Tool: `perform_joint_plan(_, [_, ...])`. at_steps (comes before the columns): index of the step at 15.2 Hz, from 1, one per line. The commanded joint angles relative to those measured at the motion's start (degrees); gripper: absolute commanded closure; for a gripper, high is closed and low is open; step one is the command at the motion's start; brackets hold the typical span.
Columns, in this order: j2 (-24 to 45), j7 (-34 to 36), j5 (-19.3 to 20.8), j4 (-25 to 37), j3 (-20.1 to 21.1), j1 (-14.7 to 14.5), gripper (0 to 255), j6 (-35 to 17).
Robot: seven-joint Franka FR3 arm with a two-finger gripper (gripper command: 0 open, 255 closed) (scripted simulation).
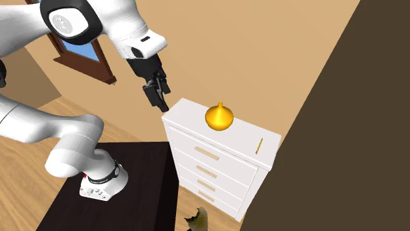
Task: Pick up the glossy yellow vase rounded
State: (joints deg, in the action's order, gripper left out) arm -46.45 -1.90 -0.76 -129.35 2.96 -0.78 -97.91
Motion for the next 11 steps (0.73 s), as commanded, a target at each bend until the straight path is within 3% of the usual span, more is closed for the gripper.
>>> perform_joint_plan(1, [0.0,0.0,0.0,0.0,0.0,0.0,0,0.0])
perform_joint_plan(11, [11.6,9.1,-3.1,-2.2,9.2,-1.7,0,-12.6])
